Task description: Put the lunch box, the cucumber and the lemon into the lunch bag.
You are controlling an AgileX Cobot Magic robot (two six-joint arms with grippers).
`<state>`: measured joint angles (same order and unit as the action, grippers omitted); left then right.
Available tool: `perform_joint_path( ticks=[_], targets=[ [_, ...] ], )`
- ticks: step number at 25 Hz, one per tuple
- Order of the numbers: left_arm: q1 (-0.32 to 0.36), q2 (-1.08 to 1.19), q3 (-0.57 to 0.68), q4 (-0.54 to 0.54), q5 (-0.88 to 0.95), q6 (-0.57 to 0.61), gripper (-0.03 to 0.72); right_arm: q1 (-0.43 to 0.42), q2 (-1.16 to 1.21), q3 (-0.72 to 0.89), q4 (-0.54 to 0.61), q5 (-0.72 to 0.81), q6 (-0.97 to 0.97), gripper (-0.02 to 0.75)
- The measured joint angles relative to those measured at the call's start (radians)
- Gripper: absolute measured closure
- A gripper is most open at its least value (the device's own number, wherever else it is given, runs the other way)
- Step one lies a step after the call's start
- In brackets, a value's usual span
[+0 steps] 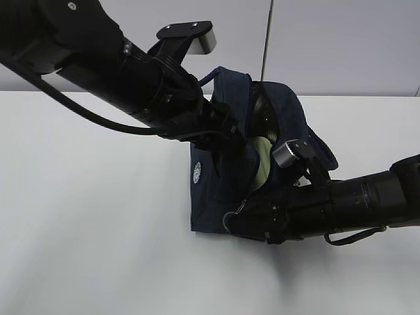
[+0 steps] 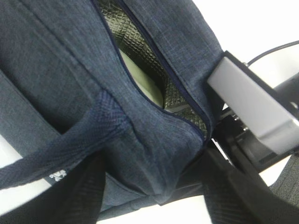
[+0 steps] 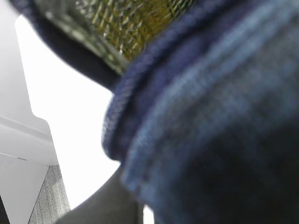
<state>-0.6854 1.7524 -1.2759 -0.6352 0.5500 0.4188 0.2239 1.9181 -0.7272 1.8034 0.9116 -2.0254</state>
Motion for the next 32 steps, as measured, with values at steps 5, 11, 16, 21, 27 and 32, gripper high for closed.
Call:
perform_joint_path(
  ticks=[5,11,16,21,27,32],
  targets=[
    [0.002,0.026,0.0,0.0,-0.004,-0.002,0.229,0.0,0.0,0.0,0.0,0.004,0.002,0.738],
    [0.002,0.047,0.0,0.0,0.002,-0.003,0.255,0.0,0.0,-0.002,-0.003,0.017,0.004,0.738],
    [0.002,0.047,0.0,0.0,0.007,-0.003,0.438,0.0,0.0,-0.003,-0.004,0.021,0.007,0.738],
    [0.002,0.047,0.0,0.011,0.007,-0.005,0.653,0.0,0.0,-0.003,-0.004,0.025,0.009,0.738],
    [0.002,0.047,0.0,0.045,0.007,-0.007,0.691,0.0,0.0,-0.003,-0.004,0.063,0.017,0.738],
    [0.002,0.047,0.0,0.057,0.007,-0.007,0.691,0.0,0.0,-0.003,-0.004,0.105,0.046,0.738]
  ],
)
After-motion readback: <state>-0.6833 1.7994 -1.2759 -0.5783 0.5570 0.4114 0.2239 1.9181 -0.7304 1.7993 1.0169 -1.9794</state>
